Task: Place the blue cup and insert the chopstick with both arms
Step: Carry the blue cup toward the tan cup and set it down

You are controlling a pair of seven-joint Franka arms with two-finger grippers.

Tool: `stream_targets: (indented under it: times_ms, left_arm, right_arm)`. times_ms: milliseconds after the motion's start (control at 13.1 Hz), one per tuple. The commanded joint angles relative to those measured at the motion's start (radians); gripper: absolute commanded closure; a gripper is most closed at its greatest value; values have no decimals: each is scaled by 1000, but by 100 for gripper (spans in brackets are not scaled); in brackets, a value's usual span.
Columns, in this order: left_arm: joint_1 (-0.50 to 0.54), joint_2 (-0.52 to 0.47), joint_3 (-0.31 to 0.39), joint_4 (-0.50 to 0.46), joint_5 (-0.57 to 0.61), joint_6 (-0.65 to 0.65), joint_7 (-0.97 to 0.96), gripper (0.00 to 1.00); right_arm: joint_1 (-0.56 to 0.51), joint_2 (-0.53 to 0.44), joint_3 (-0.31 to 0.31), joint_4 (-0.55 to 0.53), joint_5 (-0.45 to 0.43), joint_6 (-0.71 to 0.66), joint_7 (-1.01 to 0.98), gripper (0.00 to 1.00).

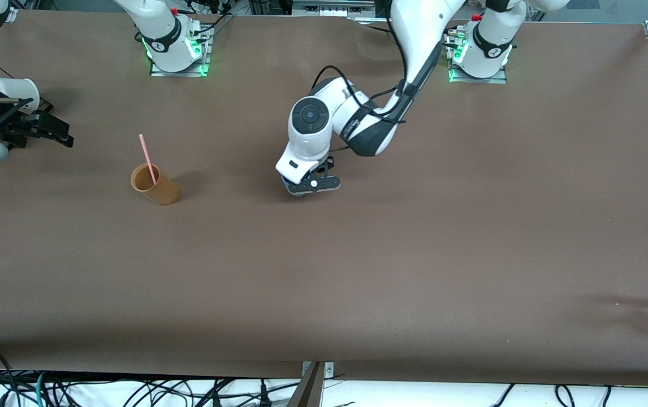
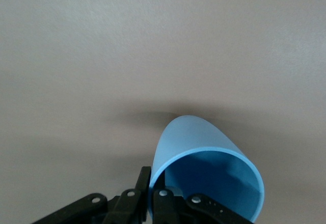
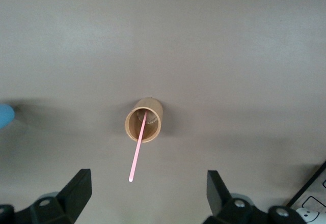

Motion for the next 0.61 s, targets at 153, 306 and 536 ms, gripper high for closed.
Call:
stream_targets:
  times_ms: [153,306,536]
  left_arm:
    - [-23,61,22,64,-17,20,-19,94]
    - [-14,47,26,66,-22,14,-13,40]
    - [18,6,20,70,-23,-27,35,0]
  right_arm:
    - [-5,2,3,10,-11,-7,-12,0]
    - [-5,2,3,10,-11,-7,-12,0]
    - [-3,5,3,3,-12,-11,-1,0]
